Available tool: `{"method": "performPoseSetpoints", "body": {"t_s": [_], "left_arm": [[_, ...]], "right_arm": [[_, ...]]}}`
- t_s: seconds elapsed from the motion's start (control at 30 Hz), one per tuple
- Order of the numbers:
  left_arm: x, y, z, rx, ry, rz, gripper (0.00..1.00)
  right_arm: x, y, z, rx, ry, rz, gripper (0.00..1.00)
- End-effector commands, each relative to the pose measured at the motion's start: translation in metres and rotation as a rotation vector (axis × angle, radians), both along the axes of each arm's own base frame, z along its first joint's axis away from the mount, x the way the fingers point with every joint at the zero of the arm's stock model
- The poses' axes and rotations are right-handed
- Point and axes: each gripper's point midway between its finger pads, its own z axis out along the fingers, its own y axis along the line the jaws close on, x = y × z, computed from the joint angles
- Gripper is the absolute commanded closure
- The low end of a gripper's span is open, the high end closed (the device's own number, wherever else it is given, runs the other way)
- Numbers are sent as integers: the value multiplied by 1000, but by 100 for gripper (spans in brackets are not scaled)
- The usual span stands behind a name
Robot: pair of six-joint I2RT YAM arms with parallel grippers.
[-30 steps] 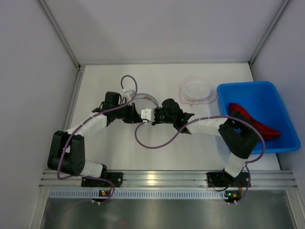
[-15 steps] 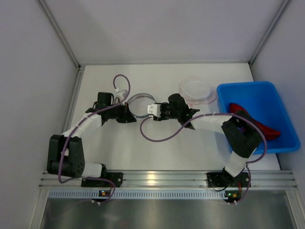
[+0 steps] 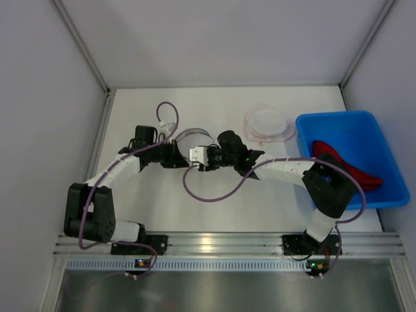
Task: Place the bra in the laundry bag and zip it closed
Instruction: Zip the zipper on the laundry bag.
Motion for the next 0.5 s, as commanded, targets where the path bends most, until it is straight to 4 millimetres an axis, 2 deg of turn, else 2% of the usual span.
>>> {"method": "performPoseSetpoints", "body": {"t_s": [0.0,0.17,0.23,0.27,0.47], "left_arm": [[2,-7,23,-48,-81,-33,100],[-2,-5,28,-38,-102,-35,100],[-3,-4,31,-36,-114,-37,100],[-3,-4,32,-32,-120,-38,100],[-6,7,28,22,-136,-32,100]], "right_arm": [[10,17,13,39,-15,-3,62],[18,12,9,16,-36,-17,85],[23,6,7,5,-47,-24,91],[25,4,6,-1,-56,-24,99],[44,-15,8,-7,-72,-60,100]]}}
